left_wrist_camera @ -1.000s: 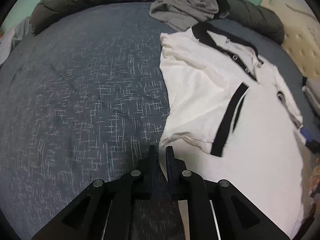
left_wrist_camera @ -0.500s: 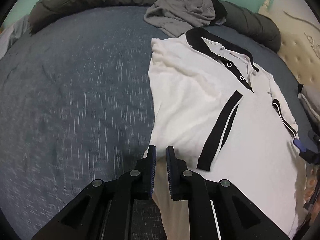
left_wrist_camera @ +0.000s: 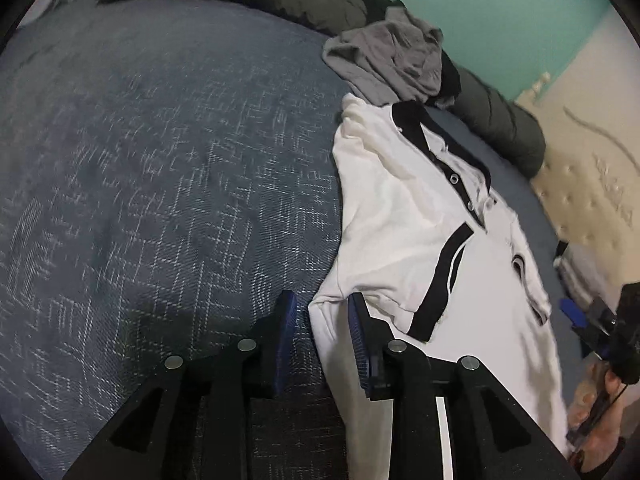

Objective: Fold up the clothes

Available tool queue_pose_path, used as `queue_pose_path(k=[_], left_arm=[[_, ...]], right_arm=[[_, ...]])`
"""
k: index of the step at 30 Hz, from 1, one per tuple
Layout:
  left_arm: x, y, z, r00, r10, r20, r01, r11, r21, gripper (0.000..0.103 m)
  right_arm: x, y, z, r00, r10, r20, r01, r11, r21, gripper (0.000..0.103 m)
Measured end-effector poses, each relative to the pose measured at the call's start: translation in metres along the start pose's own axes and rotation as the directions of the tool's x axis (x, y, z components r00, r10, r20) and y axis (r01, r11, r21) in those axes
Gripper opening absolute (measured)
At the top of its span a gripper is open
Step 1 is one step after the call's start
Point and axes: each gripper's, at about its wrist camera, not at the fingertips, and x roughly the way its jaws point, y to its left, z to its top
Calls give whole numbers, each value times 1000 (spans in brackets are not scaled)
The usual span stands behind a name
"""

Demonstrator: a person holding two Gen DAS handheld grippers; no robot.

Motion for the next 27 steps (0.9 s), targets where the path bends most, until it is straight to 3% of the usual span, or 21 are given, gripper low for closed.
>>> queue_pose_path(k=[3, 8, 10, 15, 19, 27], left_arm=[[0, -5, 2, 1000, 16, -7, -16, 1000, 27, 30], [-1, 6, 1, 999, -47, -3, 47, 997, -66, 36], [0, 6, 1, 999, -45, -3, 45, 997, -64, 36], [1, 8, 1, 998, -61, -4, 61, 995, -80, 36], [1, 10, 2, 998, -66, -8, 65, 994, -88, 36], [2, 10, 4, 997, -70, -16, 69, 994, -82, 36]], right_arm=[[33, 23, 21, 998, 17, -67, -22, 997, -74, 77], [96, 62, 58, 982, -5, -191, -32, 982, -187, 66], [120, 77, 69, 974, -6, -225, -46, 973, -225, 51], [175, 112, 95, 961, -24, -277, -66, 948, -312, 31], [213, 128, 110, 955, -42, -293, -67, 934, -351, 29], [273, 140, 119, 923, -130, -362, -28, 916, -399, 29]])
